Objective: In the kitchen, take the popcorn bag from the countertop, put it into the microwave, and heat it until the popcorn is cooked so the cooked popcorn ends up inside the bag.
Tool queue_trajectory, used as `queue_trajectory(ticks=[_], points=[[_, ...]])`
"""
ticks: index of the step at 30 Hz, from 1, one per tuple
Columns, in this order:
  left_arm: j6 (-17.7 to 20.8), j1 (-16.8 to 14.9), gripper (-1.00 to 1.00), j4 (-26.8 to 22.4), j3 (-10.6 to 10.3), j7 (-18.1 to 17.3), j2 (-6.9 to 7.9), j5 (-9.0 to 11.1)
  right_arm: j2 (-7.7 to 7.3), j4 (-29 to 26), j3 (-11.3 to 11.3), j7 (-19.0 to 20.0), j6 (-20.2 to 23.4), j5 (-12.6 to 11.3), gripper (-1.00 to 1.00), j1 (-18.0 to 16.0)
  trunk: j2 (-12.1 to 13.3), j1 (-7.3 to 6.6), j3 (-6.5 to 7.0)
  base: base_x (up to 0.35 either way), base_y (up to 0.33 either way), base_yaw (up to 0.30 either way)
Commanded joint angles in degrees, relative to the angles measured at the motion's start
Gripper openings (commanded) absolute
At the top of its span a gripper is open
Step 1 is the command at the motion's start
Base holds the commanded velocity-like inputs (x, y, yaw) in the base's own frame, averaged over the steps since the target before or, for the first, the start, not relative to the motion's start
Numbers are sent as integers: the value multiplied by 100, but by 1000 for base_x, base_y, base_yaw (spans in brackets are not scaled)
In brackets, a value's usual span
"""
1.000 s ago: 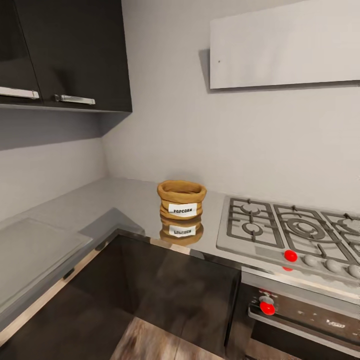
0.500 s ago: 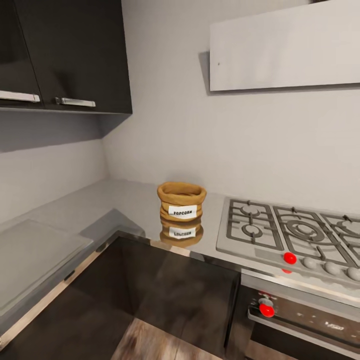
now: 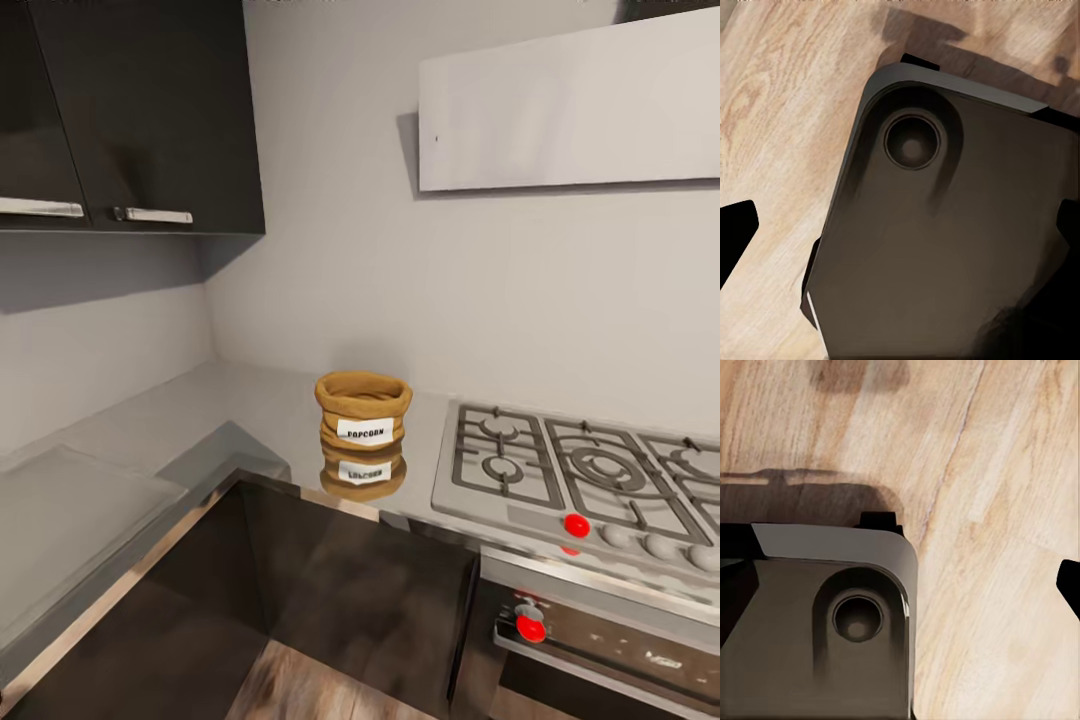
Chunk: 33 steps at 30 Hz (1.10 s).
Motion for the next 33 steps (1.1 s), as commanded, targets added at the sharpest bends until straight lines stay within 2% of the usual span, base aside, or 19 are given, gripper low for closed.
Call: queue_trajectory(ticks=[1,13,17,20,33], points=[[-15,-2,100,-3,4,15,-4,18,-8,18,-48,-7,-33,51,100,-7,38,-23,13,0,0,0],[-15,-2,100,-5,4,15,-4,18,-22,18,-44,54,-62,57,100,-7,519,-286,228,0,0,0],[-15,-2,100,-4,4,10,-5,18,-18,24,-40,374,-67,69,100,-7,680,-374,300,0,0,0],[-15,-2,100,-4,4,7,-5,17,4,21,-41,509,-81,210,100,-7,800,-440,354,0,0,0],[-15,-2,100,-4,4,-44,-1,18,-20,18,-49,537,-97,290,100,-7,1322,-726,587,0,0,0]])
